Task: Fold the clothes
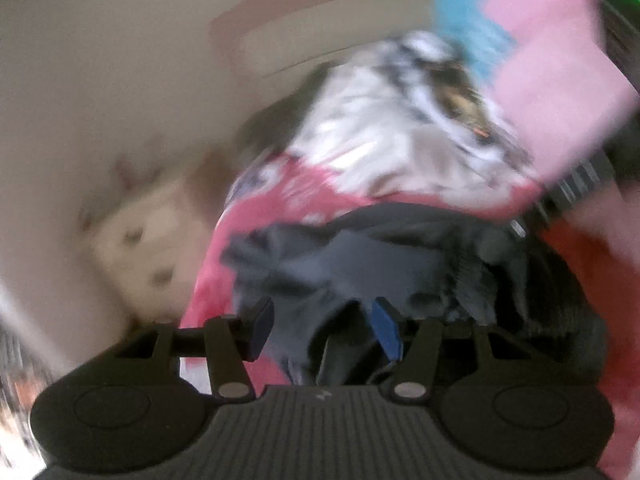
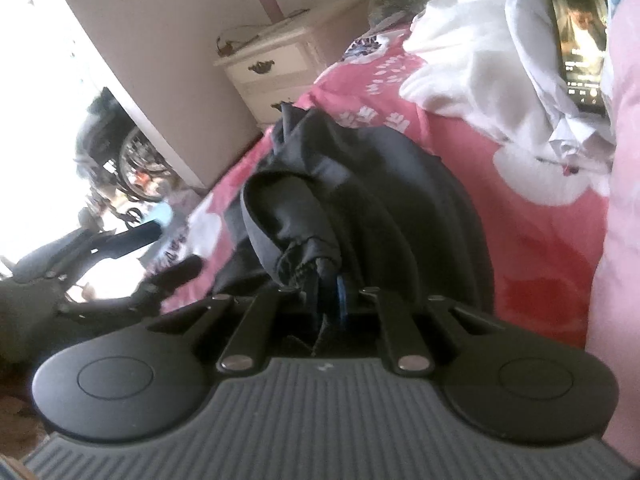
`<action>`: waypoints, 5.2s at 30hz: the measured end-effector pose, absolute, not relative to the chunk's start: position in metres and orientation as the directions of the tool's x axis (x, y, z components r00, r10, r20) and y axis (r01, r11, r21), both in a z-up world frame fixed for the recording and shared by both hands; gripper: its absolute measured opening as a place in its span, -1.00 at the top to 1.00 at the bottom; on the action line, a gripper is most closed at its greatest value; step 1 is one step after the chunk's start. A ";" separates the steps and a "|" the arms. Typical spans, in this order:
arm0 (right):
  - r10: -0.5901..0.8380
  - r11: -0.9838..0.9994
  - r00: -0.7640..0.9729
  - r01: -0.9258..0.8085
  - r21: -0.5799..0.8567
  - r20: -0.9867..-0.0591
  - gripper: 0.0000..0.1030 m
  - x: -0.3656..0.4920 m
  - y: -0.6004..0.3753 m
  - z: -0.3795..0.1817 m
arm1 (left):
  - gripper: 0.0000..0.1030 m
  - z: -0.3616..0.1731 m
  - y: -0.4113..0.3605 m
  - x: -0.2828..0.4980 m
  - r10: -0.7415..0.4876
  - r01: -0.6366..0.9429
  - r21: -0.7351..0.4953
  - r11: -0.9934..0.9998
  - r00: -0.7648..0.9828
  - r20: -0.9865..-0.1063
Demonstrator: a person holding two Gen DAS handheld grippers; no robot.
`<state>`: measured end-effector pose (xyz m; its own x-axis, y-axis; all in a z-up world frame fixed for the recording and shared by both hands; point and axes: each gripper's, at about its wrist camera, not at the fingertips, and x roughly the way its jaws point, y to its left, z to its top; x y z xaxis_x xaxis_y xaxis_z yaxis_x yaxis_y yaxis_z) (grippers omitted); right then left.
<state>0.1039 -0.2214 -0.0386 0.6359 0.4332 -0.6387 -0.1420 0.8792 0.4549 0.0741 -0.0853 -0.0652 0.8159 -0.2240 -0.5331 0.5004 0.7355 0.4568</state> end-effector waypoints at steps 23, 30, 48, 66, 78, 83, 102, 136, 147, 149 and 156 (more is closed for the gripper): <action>0.647 0.762 0.433 -0.392 0.514 -0.628 0.87 0.124 -0.220 -0.010 | -0.69 -0.130 -0.134 0.056 -0.454 0.552 0.813 0.187 0.782 -0.426; 0.655 0.755 0.429 -0.407 0.515 -0.621 0.87 0.129 -0.221 -0.009 | 0.27 -0.136 -0.135 0.057 -0.477 0.600 0.778 0.185 0.747 -0.462; 0.427 0.863 0.702 -0.128 0.489 -0.570 -0.18 0.093 -0.272 0.028 | 0.78 -0.036 -0.086 0.129 -0.328 0.518 0.366 0.773 0.821 -0.468; 0.359 0.819 0.537 0.211 0.533 -0.763 -0.63 0.080 -0.149 -0.071 | 0.78 0.005 -0.050 0.141 -0.323 0.435 0.201 0.878 0.847 -0.422; 0.327 0.870 0.549 0.142 0.472 -0.769 0.86 0.089 -0.153 -0.088 | 0.80 0.030 -0.020 0.123 -0.243 0.320 0.167 0.932 0.898 -0.367; 0.252 0.910 0.683 0.075 0.408 -0.686 0.88 0.079 -0.171 -0.035 | 0.80 0.060 -0.004 0.102 -0.175 0.224 0.137 0.965 0.937 -0.301; 0.274 0.948 0.955 -0.248 0.197 -0.117 0.89 -0.006 -0.213 0.191 | 0.80 0.228 0.035 -0.038 -0.097 0.089 0.102 0.991 0.993 0.071; 0.471 0.784 0.672 -0.021 0.621 -0.572 0.89 0.168 -0.252 -0.013 | 0.80 0.005 0.016 0.213 -0.188 0.308 0.104 0.946 0.778 -0.600; 0.350 0.854 0.581 0.123 0.505 -0.734 0.90 0.274 -0.268 -0.091 | 0.80 -0.084 -0.004 0.329 -0.150 0.301 0.075 0.951 0.657 -0.739; 0.337 0.860 0.583 0.130 0.494 -0.740 0.90 0.286 -0.270 -0.096 | 0.80 -0.092 -0.010 0.348 -0.142 0.294 0.076 0.953 0.654 -0.743; 0.293 0.902 0.583 0.093 0.421 -0.758 0.85 0.315 -0.270 -0.114 | 0.38 -0.118 -0.011 0.384 -0.180 0.285 -0.007 0.959 0.589 -0.788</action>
<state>0.3146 -0.2701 -0.1135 0.5832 0.2929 -0.7577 0.0934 0.9024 0.4207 0.3844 -0.0110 -0.1181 0.5889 -0.1804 -0.7878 0.2848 0.9586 -0.0066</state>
